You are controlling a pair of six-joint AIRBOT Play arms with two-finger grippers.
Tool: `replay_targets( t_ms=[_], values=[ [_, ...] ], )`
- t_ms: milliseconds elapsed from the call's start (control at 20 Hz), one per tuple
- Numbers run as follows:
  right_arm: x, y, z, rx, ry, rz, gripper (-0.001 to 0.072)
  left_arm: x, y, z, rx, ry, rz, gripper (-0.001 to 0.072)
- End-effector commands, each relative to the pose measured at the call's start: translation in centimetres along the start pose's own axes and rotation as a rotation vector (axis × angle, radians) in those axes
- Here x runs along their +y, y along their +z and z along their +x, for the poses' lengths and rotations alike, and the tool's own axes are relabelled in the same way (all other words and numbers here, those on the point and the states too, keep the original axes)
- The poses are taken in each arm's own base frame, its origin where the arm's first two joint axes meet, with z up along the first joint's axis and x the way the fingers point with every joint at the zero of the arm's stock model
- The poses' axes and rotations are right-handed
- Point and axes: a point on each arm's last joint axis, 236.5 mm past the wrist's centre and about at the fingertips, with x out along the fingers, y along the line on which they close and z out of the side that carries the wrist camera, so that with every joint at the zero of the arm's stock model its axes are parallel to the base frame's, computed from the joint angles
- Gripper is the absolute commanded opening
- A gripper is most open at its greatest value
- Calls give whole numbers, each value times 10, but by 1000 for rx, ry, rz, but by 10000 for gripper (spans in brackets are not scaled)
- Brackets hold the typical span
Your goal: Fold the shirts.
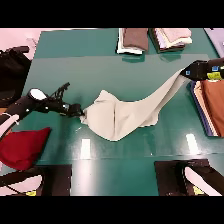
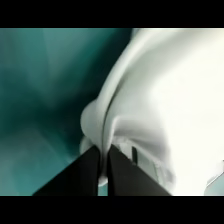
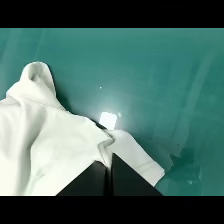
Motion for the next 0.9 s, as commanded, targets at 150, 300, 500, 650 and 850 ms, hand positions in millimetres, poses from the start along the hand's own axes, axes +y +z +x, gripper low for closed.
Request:
replay_targets(
  t_ms=[150, 300, 500, 650, 850],
  values=[
    [35, 69, -78, -247, -14, -122, 19, -118, 106, -194, -515, 110, 394, 23],
    [64, 103, -142, -420, -23, -207, 19, -194, 98, -361, -909, 234, 575, 23],
    [96, 121, -208, -586, -33, -292, 18, -269, 17, -506, -1277, 248, 715, 22],
    [97, 123, -240, -647, -99, -319, 18, -295, -29, -552, -1405, 211, 754, 22],
    [70, 126, -260, -681, -241, -269, 17, -297, -36, -564, -1427, 237, 756, 22]
  ],
)
